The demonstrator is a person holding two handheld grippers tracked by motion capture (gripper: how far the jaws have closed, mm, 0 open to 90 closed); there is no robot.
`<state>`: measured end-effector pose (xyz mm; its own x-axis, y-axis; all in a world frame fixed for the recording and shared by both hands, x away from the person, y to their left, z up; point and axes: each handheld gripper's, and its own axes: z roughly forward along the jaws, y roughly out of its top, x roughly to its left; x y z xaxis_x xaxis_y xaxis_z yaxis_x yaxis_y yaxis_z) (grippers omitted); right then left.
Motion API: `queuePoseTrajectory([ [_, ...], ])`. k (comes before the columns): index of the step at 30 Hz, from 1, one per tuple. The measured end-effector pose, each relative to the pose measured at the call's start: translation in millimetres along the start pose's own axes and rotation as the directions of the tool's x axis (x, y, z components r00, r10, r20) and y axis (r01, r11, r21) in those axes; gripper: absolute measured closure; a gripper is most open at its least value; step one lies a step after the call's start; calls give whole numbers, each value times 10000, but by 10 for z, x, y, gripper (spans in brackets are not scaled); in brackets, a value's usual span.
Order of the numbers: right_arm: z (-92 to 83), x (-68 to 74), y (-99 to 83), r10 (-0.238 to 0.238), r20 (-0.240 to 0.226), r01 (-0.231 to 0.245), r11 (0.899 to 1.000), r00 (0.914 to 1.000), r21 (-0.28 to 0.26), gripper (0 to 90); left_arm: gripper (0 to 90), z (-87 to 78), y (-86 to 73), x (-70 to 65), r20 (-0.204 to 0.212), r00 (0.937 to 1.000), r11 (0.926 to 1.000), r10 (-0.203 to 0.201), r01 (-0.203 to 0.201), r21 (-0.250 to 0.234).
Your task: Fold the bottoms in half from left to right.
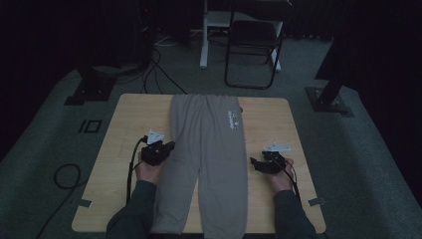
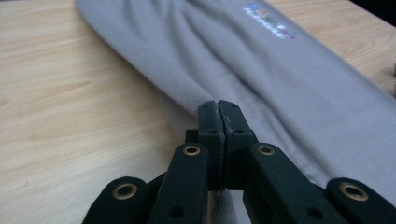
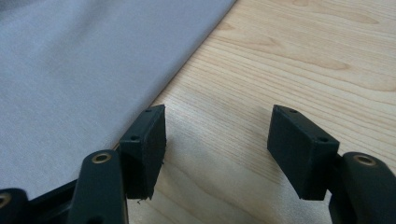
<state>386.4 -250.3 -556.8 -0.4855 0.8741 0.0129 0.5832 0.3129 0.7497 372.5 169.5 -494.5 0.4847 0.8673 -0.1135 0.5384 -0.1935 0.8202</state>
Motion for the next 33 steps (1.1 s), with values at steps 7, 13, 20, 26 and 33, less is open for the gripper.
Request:
queuePoseTrajectory([
  [7,-5,-33,-4,53,-12,-53,10000,10000,-17,377,886,123,151,-224,446,9977,9987,504,-507,71],
  [13,-7,-39,-6,84,-7,-84,10000,10000,-25,377,886,218,270,-415,830,9930,9964,842,-848,42],
  [20,-6,-40,-6,78,-8,-78,10000,10000,-23,376,886,317,363,-623,1215,9863,9936,1113,-1126,40],
  [26,-6,-38,-5,82,6,-82,10000,10000,-21,376,886,414,436,-802,1521,9787,9901,1377,-1402,62],
  [33,-4,-33,-5,-12,55,12,10000,10000,-16,376,886,533,543,-1086,2102,9656,9877,1533,-1562,-30],
])
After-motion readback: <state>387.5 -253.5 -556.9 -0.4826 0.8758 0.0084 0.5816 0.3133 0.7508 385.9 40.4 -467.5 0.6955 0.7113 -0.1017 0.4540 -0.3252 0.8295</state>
